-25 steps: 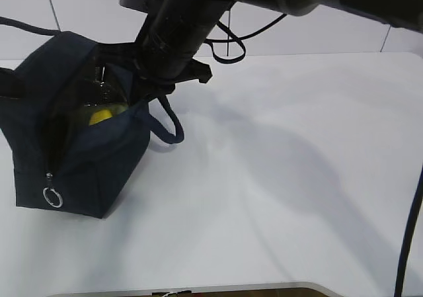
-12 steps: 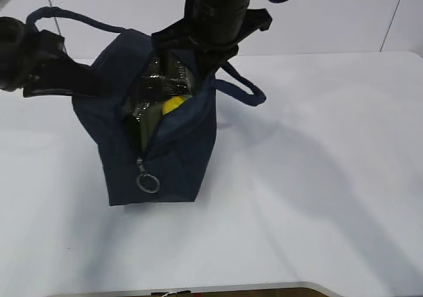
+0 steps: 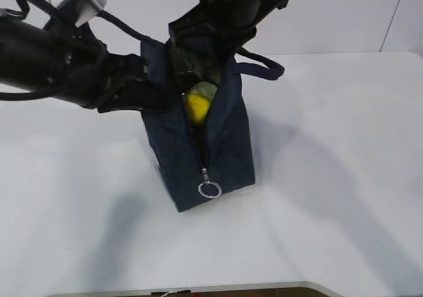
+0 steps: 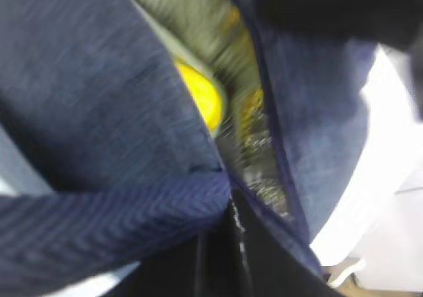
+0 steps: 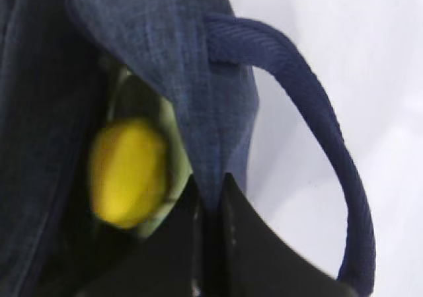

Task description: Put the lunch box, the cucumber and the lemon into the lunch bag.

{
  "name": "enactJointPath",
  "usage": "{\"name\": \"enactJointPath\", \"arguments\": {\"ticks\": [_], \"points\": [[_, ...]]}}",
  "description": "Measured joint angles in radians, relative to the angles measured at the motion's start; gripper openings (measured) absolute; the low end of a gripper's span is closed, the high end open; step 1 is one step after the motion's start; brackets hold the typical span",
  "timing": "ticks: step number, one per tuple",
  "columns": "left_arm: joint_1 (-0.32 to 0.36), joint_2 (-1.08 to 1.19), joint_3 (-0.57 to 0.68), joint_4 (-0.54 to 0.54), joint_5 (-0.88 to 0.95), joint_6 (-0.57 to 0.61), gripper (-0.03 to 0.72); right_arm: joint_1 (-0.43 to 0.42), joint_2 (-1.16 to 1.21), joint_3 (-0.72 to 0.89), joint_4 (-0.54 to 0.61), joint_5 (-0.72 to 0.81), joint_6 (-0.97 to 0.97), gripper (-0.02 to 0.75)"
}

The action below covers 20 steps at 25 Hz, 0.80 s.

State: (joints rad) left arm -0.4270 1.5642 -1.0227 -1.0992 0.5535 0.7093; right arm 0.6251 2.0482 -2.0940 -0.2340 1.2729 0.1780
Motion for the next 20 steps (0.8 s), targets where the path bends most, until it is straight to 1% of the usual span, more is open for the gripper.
{"name": "enactJointPath", "arguments": {"ticks": [2, 5, 9, 14, 20], "points": [[-0.017, 0.005, 0.0, -0.009, -0.023, 0.0, -0.006, -0.017, -0.014, 0.0, 0.018, 0.005, -0.012, 0.01], [-0.024, 0.005, 0.0, -0.021, -0.057, 0.0, -0.006, -0.051, -0.035, 0.002, 0.053, 0.009, -0.031, 0.009], [-0.024, 0.005, 0.0, -0.024, -0.096, 0.0, -0.006, -0.073, -0.073, 0.075, 0.091, -0.008, -0.042, 0.009], [-0.024, 0.007, 0.0, -0.024, -0.12, 0.0, -0.006, -0.073, -0.133, 0.246, 0.146, -0.123, -0.046, 0.009], [-0.024, 0.044, 0.0, -0.034, -0.12, 0.0, -0.006, -0.073, -0.159, 0.345, 0.181, -0.243, -0.055, 0.009]]}}
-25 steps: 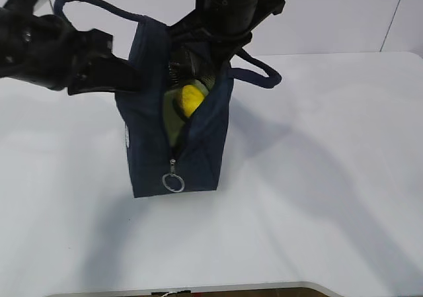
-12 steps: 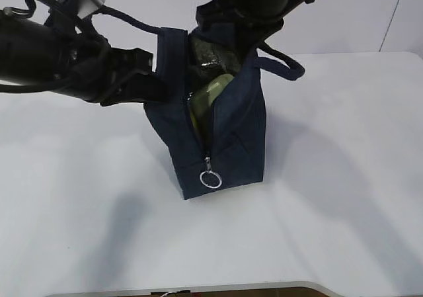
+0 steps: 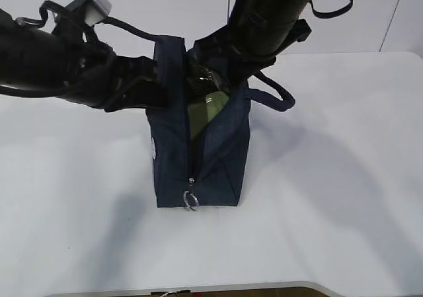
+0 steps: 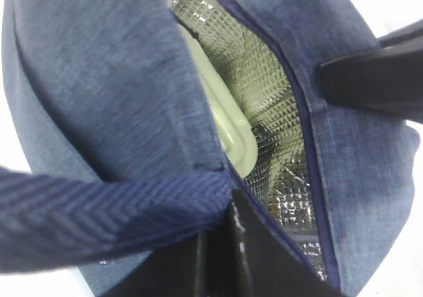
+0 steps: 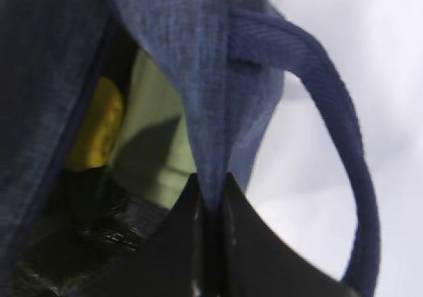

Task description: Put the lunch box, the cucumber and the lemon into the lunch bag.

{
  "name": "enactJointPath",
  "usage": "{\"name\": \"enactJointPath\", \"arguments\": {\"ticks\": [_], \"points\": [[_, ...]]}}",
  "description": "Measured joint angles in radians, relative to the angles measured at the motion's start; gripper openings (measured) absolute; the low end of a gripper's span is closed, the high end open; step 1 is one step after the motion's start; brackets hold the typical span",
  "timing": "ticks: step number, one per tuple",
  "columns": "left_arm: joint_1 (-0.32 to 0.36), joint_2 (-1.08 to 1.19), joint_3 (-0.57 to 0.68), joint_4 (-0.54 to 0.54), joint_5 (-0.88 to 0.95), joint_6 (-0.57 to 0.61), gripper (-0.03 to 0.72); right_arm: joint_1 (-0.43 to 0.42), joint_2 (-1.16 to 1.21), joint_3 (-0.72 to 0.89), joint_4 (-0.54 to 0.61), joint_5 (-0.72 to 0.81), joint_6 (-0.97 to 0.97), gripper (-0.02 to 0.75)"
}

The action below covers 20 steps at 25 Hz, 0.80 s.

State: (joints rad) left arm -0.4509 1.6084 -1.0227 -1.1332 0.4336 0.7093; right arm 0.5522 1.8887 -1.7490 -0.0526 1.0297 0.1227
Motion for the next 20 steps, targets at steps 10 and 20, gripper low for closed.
{"name": "enactJointPath", "arguments": {"ticks": [10, 20], "points": [[0.0, 0.007, 0.0, -0.003, -0.036, 0.001, -0.006, 0.0, -0.053, 0.155, 0.03, -0.175, -0.019, 0.009], [0.0, 0.025, -0.002, -0.003, -0.047, 0.002, -0.006, 0.0, -0.058, 0.192, 0.082, -0.256, -0.061, 0.009]]}}
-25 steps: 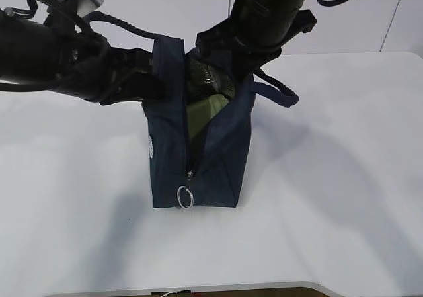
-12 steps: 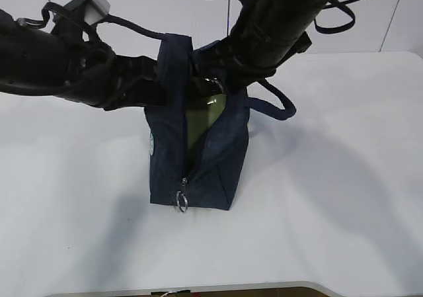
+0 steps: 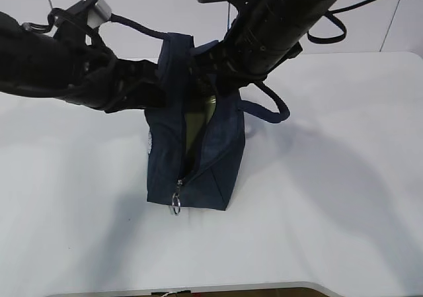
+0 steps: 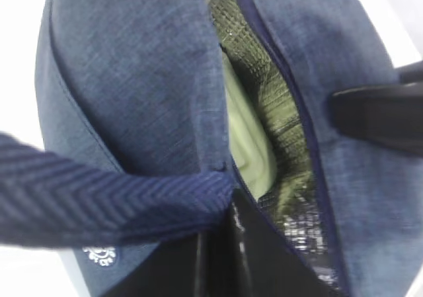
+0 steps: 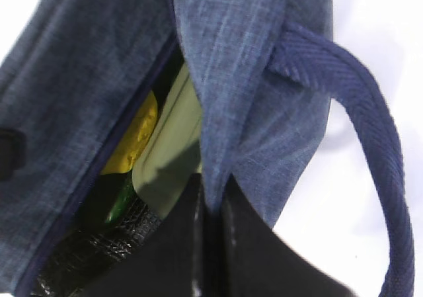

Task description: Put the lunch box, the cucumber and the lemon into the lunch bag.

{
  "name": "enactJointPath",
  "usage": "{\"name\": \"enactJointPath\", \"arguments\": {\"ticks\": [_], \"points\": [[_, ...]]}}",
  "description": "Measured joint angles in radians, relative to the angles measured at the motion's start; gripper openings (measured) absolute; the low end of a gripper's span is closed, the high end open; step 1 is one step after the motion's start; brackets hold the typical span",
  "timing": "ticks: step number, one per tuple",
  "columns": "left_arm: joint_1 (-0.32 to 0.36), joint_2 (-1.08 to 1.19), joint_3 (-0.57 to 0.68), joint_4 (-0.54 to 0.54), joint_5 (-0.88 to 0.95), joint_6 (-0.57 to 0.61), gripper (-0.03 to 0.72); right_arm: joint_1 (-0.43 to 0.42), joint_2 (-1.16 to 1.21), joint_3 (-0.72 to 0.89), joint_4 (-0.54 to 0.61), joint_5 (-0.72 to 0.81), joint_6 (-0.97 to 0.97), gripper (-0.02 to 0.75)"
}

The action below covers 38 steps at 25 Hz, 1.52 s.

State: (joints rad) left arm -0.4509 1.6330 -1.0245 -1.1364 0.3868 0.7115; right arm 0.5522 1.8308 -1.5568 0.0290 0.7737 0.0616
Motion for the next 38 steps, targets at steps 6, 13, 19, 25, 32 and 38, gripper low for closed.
{"name": "enactJointPath", "arguments": {"ticks": [6, 13, 19, 25, 32, 38], "points": [[0.0, 0.002, 0.0, 0.003, 0.0, 0.0, -0.006, 0.0, -0.006, 0.0, 0.0, 0.0, -0.012, 0.033], [0.0, 0.002, 0.0, 0.014, -0.002, 0.0, -0.006, 0.0, -0.022, -0.038, 0.002, 0.024, -0.037, 0.255], [0.0, 0.002, 0.0, 0.016, -0.002, 0.0, -0.006, 0.0, -0.063, -0.077, 0.004, 0.054, -0.041, 0.394], [0.0, 0.002, 0.0, 0.017, 0.005, 0.002, -0.006, 0.0, -0.156, -0.083, 0.006, 0.11, -0.075, 0.4], [0.0, 0.002, 0.0, 0.017, 0.008, 0.002, -0.006, 0.0, -0.262, 0.037, 0.07, 0.128, -0.129, 0.4], [0.0, 0.002, 0.0, 0.019, 0.009, 0.002, -0.006, 0.0, -0.386, 0.279, 0.179, 0.045, -0.245, 0.4]]}}
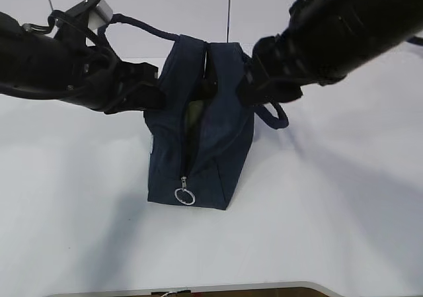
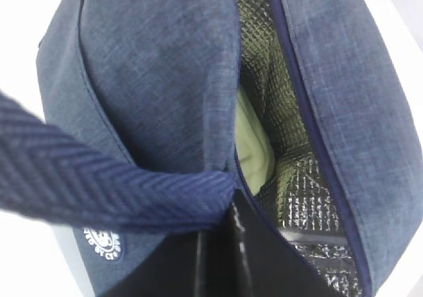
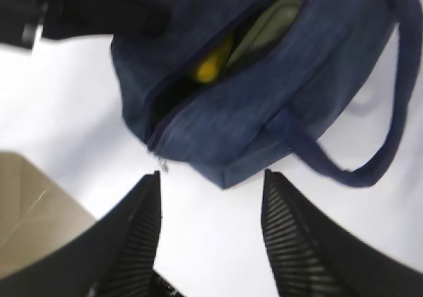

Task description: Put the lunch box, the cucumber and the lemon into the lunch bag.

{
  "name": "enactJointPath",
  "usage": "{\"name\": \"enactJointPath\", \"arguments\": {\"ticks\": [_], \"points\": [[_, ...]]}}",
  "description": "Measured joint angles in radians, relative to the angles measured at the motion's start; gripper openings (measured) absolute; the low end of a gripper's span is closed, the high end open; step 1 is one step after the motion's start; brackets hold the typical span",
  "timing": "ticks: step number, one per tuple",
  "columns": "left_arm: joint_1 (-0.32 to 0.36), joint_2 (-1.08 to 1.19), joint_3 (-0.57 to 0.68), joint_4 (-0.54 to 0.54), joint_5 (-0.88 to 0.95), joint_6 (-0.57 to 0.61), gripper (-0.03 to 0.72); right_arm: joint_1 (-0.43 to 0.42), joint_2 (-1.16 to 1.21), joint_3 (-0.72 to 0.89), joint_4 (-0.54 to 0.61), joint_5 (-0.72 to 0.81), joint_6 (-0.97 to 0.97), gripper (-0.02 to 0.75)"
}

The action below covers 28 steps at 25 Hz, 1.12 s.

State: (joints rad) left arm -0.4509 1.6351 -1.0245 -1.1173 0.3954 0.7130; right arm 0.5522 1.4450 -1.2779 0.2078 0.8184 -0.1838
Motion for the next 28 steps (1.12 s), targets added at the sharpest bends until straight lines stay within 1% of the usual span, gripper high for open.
{"name": "enactJointPath", "arguments": {"ticks": [4, 6, 8, 13, 22, 25, 28], "points": [[0.0, 0.0, 0.0, 0.0, 0.0, 0.0, -0.006, 0.0, -0.065, 0.124, 0.102, -0.041, -0.124, 0.4], [0.0, 0.0, 0.0, 0.0, 0.0, 0.0, -0.006, 0.0, -0.078, 0.172, 0.17, -0.049, -0.214, 0.4], [0.0, 0.0, 0.0, 0.0, 0.001, 0.0, -0.006, 0.0, -0.082, 0.216, 0.261, -0.051, -0.316, 0.4], [0.0, 0.0, 0.0, 0.0, 0.002, 0.0, -0.006, 0.002, -0.082, 0.332, 0.534, -0.064, -0.685, 0.4], [0.0, 0.0, 0.0, 0.0, 0.004, 0.0, -0.006, 0.003, -0.084, 0.526, 0.861, -0.103, -1.296, 0.4], [0.0, 0.0, 0.0, 0.002, 0.004, 0.0, -0.006, 0.003, -0.076, 0.554, 0.929, -0.119, -1.405, 0.401], [0.0, 0.0, 0.0, 0.002, 0.006, 0.0, -0.006, 0.003, -0.044, 0.552, 0.962, -0.138, -1.497, 0.403]]}}
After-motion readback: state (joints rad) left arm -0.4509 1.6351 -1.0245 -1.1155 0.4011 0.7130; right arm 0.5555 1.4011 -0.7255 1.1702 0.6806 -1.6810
